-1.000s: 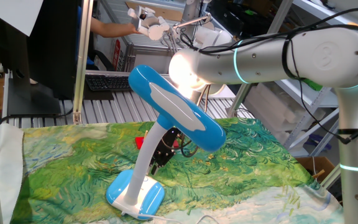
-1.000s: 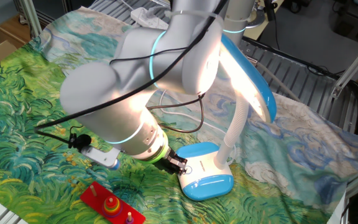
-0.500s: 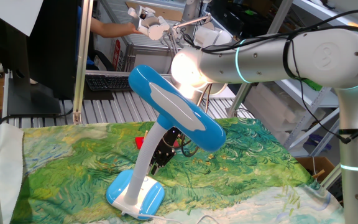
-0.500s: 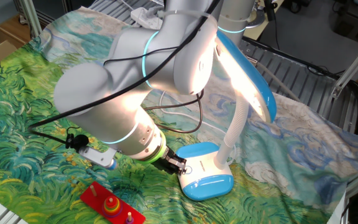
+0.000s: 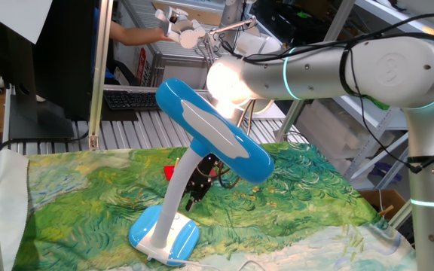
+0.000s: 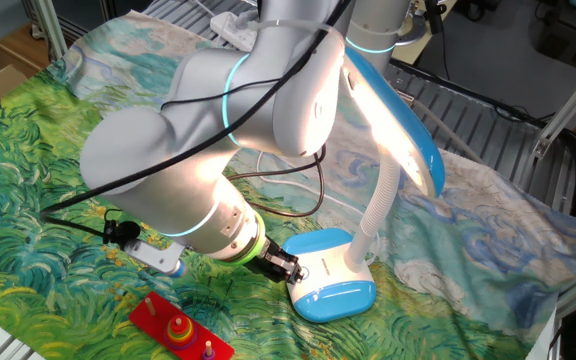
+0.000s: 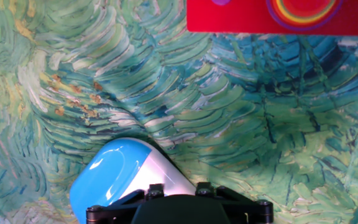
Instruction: Turn off the desk lamp by pressing the button
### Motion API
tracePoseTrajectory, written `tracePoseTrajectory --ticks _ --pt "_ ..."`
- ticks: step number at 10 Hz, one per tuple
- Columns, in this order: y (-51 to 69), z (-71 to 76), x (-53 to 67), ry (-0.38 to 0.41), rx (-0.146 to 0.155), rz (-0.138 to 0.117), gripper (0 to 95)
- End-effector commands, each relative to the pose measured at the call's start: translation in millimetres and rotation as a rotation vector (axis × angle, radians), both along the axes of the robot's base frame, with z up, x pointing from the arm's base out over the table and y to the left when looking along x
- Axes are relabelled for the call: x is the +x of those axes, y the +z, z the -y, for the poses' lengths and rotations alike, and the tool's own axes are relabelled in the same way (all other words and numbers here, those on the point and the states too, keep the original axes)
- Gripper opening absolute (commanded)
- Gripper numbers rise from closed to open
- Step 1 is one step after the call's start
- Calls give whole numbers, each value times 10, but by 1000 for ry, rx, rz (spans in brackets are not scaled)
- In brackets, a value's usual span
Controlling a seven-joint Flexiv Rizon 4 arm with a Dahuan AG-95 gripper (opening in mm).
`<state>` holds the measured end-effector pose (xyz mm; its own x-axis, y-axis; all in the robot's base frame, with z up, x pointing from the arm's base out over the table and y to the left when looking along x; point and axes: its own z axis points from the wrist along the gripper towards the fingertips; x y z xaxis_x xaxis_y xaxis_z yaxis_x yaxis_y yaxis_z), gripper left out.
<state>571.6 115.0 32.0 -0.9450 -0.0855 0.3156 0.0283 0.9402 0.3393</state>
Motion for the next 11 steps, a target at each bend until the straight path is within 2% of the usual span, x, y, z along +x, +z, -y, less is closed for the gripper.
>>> tracePoseTrajectory --ticks 1,7,8,9,11 --pt "3 -7 1 3 2 1 190" --pt "14 -38 -12 0 -7 -4 190" --pt "11 -41 -9 -1 -8 -7 190" --pt "-4 -57 11 -3 -8 -22 190" --pt "-3 -61 21 -3 -7 -22 190"
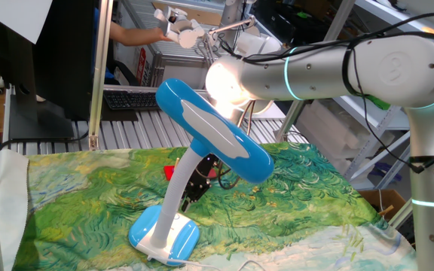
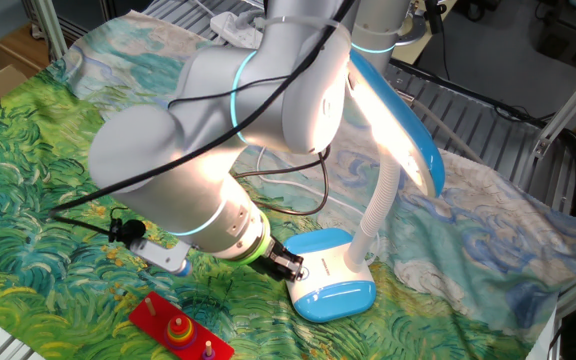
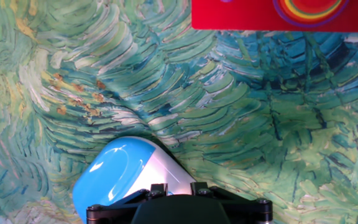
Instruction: Turn off the desk lamp by pressing the button
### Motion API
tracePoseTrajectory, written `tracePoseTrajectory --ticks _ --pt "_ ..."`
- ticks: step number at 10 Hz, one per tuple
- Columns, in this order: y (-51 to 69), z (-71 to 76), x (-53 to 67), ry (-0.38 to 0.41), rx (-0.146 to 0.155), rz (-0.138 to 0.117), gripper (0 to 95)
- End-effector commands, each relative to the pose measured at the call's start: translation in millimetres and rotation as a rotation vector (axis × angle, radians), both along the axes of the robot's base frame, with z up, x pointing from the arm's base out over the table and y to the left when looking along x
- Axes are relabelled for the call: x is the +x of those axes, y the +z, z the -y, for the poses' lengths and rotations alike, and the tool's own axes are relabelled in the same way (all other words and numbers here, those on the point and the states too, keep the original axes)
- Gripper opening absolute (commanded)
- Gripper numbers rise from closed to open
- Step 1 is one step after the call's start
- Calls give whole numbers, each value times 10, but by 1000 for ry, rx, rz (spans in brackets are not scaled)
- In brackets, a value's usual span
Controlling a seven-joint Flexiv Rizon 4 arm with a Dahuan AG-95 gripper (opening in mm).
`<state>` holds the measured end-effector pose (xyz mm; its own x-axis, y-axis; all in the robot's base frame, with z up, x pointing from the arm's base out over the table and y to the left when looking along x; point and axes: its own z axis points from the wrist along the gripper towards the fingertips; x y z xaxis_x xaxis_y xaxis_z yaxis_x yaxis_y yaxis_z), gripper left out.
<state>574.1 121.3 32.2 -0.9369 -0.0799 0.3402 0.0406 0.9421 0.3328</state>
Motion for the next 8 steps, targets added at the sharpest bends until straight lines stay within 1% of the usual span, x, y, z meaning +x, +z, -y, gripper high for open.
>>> tracePoseTrajectory --ticks 1,3,5,8 --pt "0 3 3 -2 -3 2 190" --pt "29 -8 14 -1 -3 1 190" --pt "73 -52 -23 -5 -8 -7 190" --pt "83 -67 -44 -6 -13 -17 190"
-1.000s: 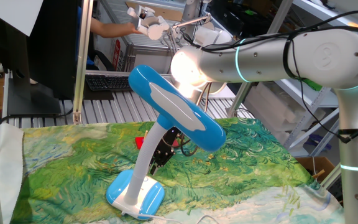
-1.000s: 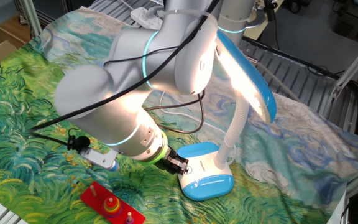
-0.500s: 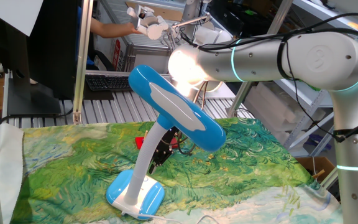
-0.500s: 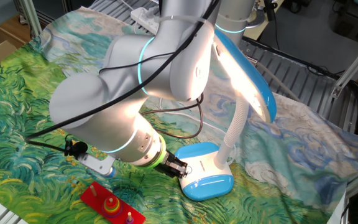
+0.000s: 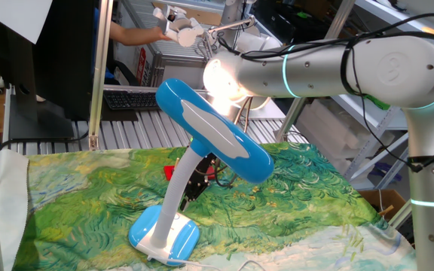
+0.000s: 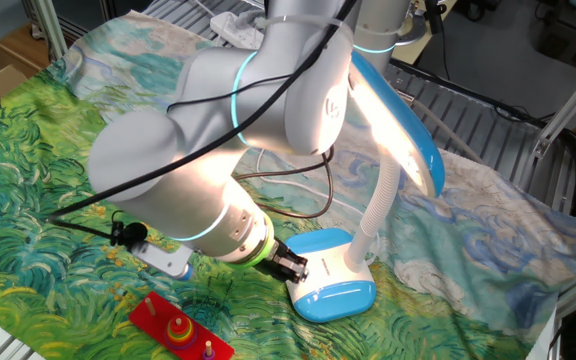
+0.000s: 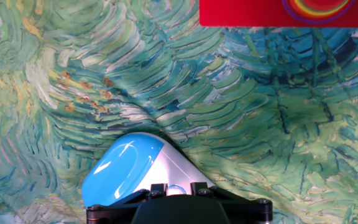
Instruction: Turn off the desk lamp by pressing the button
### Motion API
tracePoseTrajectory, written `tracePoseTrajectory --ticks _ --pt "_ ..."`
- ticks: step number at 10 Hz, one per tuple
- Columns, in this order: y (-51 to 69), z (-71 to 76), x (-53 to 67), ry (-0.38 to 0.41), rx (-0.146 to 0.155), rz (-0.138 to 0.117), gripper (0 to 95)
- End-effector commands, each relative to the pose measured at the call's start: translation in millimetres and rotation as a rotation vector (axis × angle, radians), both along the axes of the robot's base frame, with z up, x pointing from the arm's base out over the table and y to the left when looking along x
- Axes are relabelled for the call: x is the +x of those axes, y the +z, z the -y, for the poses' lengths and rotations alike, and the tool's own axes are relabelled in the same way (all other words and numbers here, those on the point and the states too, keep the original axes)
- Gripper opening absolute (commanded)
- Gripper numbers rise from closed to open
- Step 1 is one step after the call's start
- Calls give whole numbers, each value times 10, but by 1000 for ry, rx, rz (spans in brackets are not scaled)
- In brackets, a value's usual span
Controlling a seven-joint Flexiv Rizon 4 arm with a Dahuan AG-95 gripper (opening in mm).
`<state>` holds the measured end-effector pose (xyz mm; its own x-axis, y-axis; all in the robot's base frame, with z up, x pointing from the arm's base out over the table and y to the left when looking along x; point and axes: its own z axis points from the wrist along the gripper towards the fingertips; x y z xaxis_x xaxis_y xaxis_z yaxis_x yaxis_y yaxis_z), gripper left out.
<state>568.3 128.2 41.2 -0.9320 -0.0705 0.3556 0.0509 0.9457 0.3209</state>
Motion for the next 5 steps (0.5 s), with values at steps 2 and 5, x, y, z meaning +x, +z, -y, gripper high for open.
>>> tracePoseTrajectory --ticks 2,5 --pt "-14 1 3 0 -5 -5 190" --pt "-20 0 -9 7 -21 -16 190"
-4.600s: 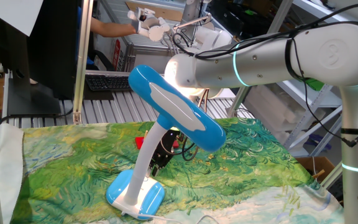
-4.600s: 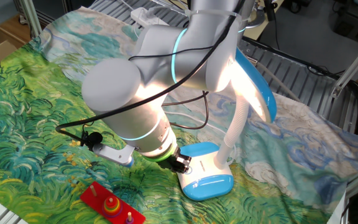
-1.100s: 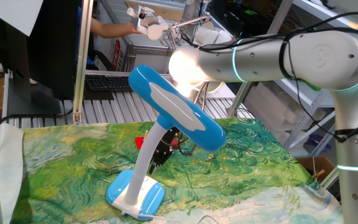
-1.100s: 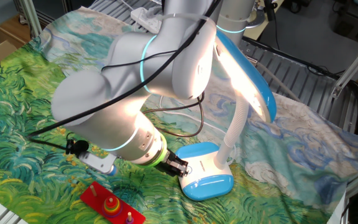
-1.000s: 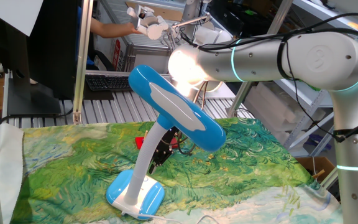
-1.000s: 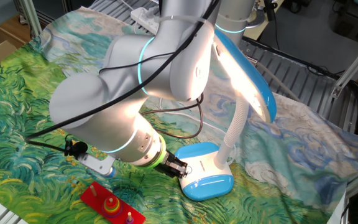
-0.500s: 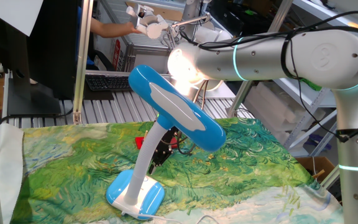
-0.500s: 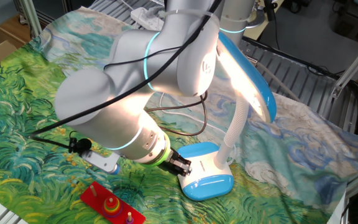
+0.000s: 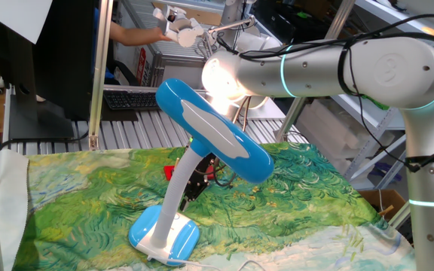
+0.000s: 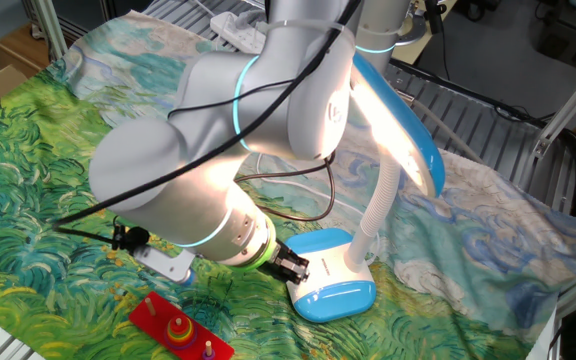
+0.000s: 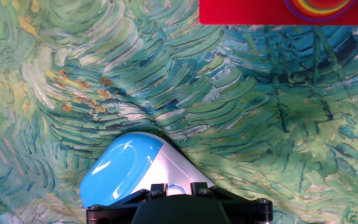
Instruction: Turn off the desk lamp by pressing the button
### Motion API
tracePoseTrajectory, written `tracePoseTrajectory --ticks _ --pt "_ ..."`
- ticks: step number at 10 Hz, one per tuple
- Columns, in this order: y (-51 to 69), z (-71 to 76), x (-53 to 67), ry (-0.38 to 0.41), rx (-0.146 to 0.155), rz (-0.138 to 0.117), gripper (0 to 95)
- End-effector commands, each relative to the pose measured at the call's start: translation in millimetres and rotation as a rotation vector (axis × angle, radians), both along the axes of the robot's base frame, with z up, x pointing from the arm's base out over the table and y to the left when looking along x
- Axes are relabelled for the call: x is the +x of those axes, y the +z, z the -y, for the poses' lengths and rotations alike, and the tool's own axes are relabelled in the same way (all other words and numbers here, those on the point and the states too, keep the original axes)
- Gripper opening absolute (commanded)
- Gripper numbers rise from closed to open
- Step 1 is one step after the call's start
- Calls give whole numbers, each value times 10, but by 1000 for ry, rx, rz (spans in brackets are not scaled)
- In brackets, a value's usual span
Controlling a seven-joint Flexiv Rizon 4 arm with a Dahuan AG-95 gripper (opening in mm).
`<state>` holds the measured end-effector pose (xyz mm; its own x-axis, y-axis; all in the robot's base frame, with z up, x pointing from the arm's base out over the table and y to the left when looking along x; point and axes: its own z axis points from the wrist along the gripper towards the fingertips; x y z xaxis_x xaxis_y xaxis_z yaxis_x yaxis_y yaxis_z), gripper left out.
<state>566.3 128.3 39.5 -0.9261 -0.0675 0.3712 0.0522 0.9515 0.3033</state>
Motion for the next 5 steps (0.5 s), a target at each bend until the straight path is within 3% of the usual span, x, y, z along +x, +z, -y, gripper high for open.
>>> tracePoseTrajectory --ticks 1,5 --pt "-4 1 10 12 -7 -3 190" --pt "-13 -3 14 31 -29 -3 190"
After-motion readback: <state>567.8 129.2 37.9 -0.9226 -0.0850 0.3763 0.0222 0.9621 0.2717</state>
